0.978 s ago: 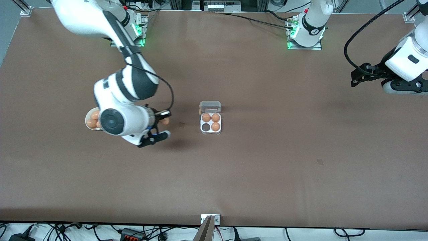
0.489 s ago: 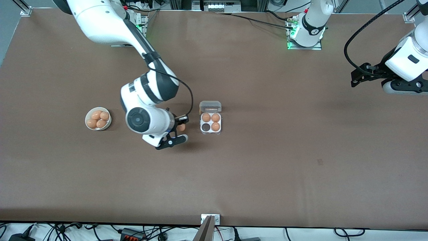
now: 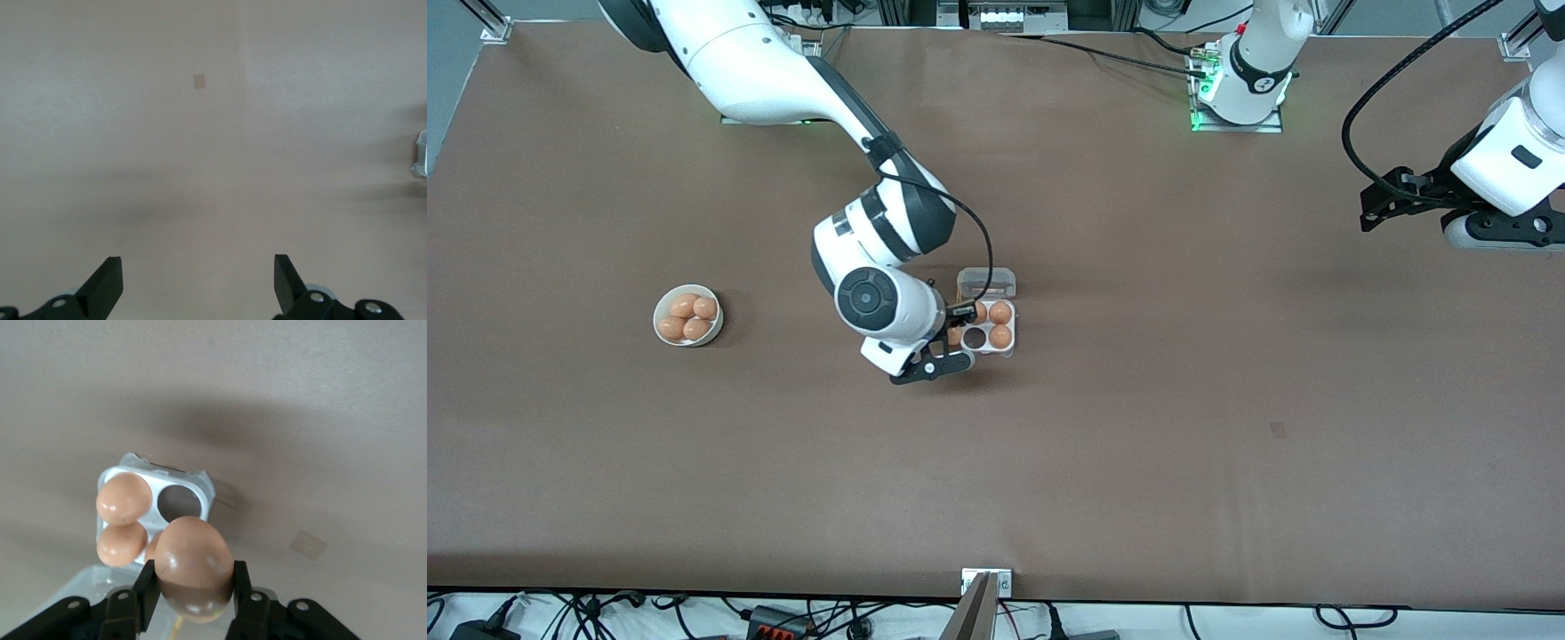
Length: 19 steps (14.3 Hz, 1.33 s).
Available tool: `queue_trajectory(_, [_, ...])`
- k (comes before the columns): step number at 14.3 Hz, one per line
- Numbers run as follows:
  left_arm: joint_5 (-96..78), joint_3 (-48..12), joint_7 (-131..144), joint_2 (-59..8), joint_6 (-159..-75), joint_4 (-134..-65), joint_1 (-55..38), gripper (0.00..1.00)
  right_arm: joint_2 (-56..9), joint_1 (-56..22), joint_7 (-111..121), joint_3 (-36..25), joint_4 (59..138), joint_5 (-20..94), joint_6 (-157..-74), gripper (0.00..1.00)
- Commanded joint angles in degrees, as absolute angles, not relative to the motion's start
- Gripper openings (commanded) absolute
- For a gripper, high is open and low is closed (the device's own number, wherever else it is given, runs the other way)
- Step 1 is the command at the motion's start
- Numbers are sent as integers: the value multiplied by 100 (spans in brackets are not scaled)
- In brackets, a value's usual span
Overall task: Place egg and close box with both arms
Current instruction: 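Lower the egg into the empty carton slot and open the right gripper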
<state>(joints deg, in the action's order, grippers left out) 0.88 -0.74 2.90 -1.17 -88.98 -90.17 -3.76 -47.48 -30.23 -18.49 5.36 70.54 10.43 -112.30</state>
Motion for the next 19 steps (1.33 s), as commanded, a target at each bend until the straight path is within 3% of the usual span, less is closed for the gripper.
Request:
queue_trajectory(1, [79, -70, 220, -70, -8842, -9000, -387, 100, -5009, -3234, -2266, 501, 6829, 1063, -11504, 35])
queue_trajectory(9, [70, -70, 220, -70, -8842, -9000, -378, 100, -5247, -3349, -2434, 492, 6838, 1037, -11637, 39])
queue_trajectory(10, [70, -70, 220, -70, -8842, -9000, -378, 100, -5247, -3349, -2435, 492, 6838, 1037, -11611, 58])
queue_trajectory(11, [70, -70, 220, -70, -8842, -9000, -378, 100, -5230, -3349, -2522, 492, 6838, 1037, -11576, 87])
queue_trajectory(12, [70, -70, 220, -70, -8842, -9000, -378, 100, -5203, -3349, -2644, 483, 6838, 1020, -11549, 100])
queue_trajectory(15, [70, -70, 220, -70, -8842, -9000, -378, 100, -4985, -3340, -2759, 440, 6829, 1037, -11234, 100])
queue_trajectory(19, [44, -70, 220, -70, -8850, -9000, -369, 100, -4413, -3164, -2892, 177, 6452, 1020, -10171, 100])
